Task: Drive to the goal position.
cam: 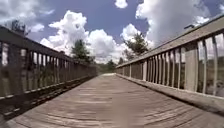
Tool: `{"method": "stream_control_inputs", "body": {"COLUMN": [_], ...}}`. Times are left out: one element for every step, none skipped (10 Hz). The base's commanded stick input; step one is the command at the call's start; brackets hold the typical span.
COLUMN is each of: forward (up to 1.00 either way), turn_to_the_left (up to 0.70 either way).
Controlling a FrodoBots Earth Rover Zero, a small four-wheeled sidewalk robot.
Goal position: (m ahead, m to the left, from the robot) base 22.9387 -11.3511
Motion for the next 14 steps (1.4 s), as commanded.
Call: {"method": "stream_control_inputs", "body": {"forward": [0.50, 0.50, 0.50, 0.50, 0.50, 0.50, 0.50, 0.50, 0.50, 0.50, 0.50, 0.50, 0.50, 0.50], "turn_to_the_left": [0.00, 0.00, 0.00, 0.00, 0.00, 0.00, 0.00, 0.00, 0.00, 0.00, 0.00, 0.00, 0.00, 0.00]}}
